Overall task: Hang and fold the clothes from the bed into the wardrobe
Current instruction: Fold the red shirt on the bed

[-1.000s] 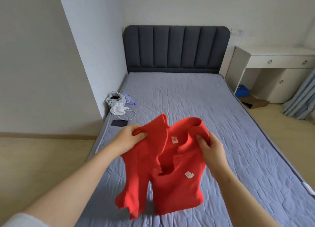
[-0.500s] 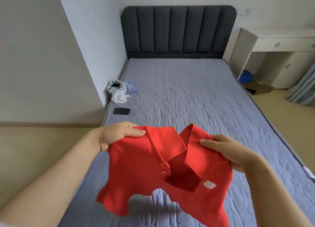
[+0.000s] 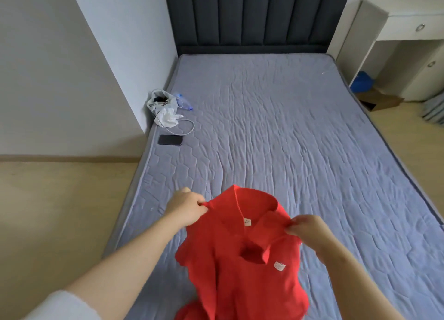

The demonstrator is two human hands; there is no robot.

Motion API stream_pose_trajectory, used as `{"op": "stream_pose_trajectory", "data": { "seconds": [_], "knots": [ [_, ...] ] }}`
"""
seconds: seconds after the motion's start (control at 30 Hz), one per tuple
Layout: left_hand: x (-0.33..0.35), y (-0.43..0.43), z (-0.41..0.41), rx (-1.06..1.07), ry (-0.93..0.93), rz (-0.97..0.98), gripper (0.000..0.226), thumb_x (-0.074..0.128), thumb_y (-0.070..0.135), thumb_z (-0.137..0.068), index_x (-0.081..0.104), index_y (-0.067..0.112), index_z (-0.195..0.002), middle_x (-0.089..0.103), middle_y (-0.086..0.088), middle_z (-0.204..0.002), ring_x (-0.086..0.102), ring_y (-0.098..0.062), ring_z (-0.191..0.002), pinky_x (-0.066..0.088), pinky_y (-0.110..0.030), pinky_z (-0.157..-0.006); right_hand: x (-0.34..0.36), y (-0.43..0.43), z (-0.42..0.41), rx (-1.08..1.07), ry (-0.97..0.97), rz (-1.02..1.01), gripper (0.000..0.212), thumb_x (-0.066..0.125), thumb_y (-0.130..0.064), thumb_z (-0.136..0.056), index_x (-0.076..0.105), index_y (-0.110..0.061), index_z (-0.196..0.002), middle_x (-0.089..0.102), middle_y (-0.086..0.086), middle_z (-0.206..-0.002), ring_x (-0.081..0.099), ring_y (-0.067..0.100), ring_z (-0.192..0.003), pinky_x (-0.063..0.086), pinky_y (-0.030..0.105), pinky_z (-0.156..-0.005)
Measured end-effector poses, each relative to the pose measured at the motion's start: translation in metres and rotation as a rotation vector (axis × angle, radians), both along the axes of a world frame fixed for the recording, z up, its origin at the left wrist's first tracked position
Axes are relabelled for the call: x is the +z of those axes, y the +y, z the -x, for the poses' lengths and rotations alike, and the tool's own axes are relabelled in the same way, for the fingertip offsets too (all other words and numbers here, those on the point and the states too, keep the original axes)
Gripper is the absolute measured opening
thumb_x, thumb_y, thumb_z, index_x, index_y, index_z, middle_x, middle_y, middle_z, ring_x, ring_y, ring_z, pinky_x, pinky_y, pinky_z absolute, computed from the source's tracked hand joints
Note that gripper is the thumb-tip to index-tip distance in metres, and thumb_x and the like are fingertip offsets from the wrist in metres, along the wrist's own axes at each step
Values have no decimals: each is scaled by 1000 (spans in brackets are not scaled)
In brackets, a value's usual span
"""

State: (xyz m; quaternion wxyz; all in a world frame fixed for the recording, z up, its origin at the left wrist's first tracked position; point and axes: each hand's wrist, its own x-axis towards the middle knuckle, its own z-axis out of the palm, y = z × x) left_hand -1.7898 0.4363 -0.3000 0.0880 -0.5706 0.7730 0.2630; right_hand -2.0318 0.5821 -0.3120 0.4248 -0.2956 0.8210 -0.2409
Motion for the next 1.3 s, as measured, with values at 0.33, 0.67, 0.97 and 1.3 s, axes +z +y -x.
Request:
{"op": "stream_pose_trajectory", "data": {
  "seconds": [0.33, 0.67, 0.97, 1.3],
  "knots": [
    [-36, -101, 84, 573, 585, -269, 15, 35, 13, -99, 50, 11, -98, 58, -8, -75, 57, -15, -59, 46, -23, -48, -44, -143, 36, -301, 70, 157, 24, 53, -6, -84, 61, -4, -106, 64, 21, -97, 61, 35, -94, 46, 38, -80],
    [-52, -140, 111, 293, 785, -276, 86, 51, -3, -90, -6, 26, -148, 13, 0, -156, 23, -14, -138, 28, -18, -94, -47, -196, 45, 0, 148, 343, 82, 52, 1, -83, 8, -19, -149, 3, 4, -158, 4, 21, -145, 11, 41, -116],
    [-187, -62, 90, 207, 456, -422, 70, 54, -1, -89, 20, 19, -147, 33, -6, -149, 40, -24, -130, 37, -23, -93, -177, -104, 13, 62, -34, -1, 78, 53, -8, -84, 14, -29, -148, 4, 0, -158, 14, 22, -143, 21, 43, -114],
    [-346, 42, 47, 211, 114, -349, 57, 51, 6, -90, 32, 17, -143, 41, -8, -143, 41, -20, -129, 28, -25, -103, -337, 16, -16, -256, -92, -359, 66, 45, -6, -86, 23, -17, -147, 24, 10, -152, 33, 31, -133, 27, 40, -109]
  ]
}}
